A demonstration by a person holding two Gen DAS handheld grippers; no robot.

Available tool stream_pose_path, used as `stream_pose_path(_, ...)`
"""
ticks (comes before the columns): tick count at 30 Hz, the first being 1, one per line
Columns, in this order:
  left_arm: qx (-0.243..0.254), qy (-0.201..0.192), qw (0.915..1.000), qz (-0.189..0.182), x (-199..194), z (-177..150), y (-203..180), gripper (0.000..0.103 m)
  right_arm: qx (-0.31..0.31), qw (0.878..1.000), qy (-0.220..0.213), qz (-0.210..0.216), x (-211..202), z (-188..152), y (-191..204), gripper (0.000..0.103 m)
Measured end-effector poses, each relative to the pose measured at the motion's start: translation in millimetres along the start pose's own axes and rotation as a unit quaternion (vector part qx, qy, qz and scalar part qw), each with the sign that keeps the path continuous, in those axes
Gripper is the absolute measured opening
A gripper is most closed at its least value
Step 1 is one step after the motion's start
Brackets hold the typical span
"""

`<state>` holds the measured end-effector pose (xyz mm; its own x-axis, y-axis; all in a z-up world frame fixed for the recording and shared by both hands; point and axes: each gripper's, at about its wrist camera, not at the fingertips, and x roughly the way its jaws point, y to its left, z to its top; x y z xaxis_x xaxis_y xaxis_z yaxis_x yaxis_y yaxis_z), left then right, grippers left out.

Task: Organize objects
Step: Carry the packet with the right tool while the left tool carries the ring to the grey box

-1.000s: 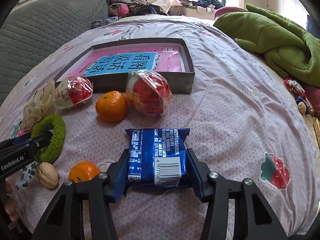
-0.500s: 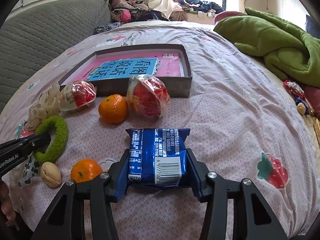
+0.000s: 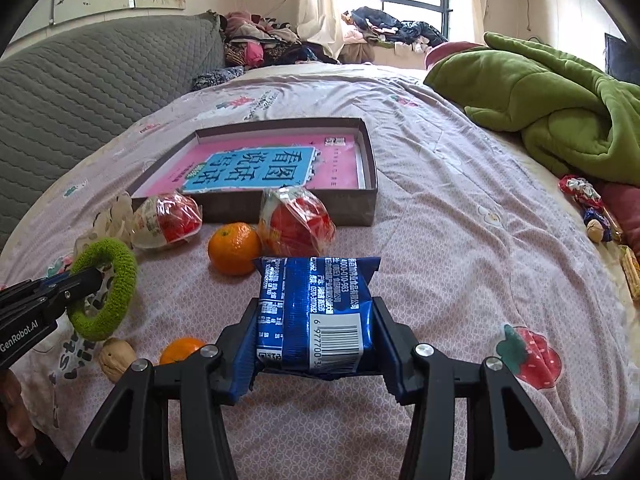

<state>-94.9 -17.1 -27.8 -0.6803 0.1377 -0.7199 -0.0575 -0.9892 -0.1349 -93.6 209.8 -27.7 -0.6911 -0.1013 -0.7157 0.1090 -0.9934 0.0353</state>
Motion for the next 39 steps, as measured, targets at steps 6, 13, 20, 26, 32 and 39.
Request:
stream_pose_path(6, 0.016, -0.024, 0.9996, 0.004, -9.8, 3.0, -4.5, 0.013, 0.005, 1.0, -0.015, 0.002, -5.8, 4.9, -1.7, 0.052)
stream_pose_path(13, 0.034, -0.048, 0.9982, 0.01, -19.8, 8.5, -11.6, 0.013, 0.005, 0.999, -0.034, 0.011, -14.9, 17.3, -1.5, 0.052)
stream_pose_path(20, 0.036, -0.063, 0.9973, 0.008, -21.9, 25.2, -14.4, 0.013, -0.001, 0.999, -0.043, 0.013, -15.4, 34.9, -0.3, 0.052)
stream_pose_path(26, 0.038, -0.07, 0.9968, 0.008, -18.6, 43.8, -12.5, 0.013, -0.004, 0.998, -0.055, 0.014, -12.9, 52.0, 1.3, 0.052)
stream_pose_path(32, 0.032, -0.073, 0.9967, 0.014, -13.2, 57.6, -4.9, 0.014, -0.011, 0.998, -0.057, 0.016, -7.8, 63.7, 2.3, 0.052)
stream_pose_path(39, 0.036, -0.082, 0.9956, 0.028, -7.0, 77.8, 6.2, 0.014, -0.02, 0.998, -0.063, 0.019, -2.9, 80.3, 3.4, 0.052)
